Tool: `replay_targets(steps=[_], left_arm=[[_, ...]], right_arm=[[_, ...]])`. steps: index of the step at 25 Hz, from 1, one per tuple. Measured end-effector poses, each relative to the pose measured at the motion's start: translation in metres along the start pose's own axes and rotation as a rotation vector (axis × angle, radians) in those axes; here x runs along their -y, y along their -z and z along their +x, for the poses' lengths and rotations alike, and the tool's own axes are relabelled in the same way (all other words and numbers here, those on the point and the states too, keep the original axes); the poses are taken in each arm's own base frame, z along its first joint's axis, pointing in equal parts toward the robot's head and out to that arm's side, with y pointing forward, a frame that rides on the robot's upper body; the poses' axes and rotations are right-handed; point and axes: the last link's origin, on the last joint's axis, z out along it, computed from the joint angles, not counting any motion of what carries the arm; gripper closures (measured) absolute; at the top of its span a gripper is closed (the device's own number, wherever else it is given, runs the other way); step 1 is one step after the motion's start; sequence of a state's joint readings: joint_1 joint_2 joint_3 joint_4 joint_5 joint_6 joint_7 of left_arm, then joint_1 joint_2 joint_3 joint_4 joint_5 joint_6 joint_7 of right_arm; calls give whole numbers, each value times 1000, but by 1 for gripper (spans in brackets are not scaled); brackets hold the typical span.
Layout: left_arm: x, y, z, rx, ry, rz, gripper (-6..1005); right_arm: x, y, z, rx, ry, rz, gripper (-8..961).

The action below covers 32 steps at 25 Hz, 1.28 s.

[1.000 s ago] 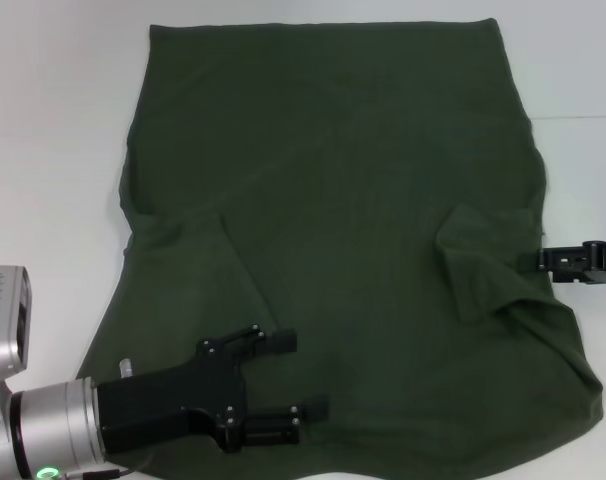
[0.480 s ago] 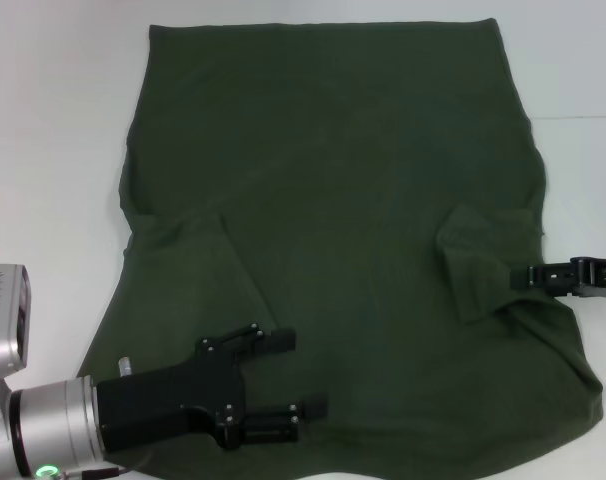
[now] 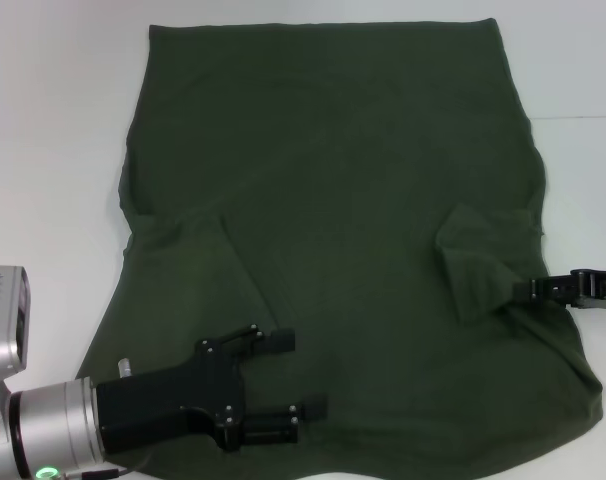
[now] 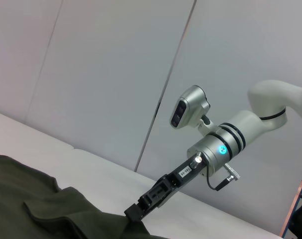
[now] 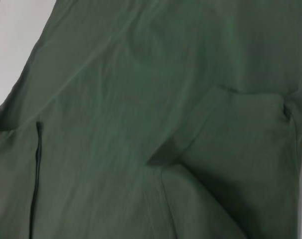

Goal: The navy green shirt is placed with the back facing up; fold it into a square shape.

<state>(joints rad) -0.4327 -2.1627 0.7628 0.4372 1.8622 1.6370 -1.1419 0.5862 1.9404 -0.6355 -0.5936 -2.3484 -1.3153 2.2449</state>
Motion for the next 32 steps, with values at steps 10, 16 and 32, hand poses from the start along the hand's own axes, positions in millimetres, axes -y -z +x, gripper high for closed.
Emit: replay_targets(steps=[10,16,32], left_arm=[[0,0,0,-1,1,-1,65],[0,0,0,-1,3,-2,65],[1,0,1,-3,1,3,64]], right_arm=[[-2,-2,2,-7,-9,-7,451],[-2,2,0,8,-15,-19,698],[-36,-15,-5,-71,95,-128,944]])
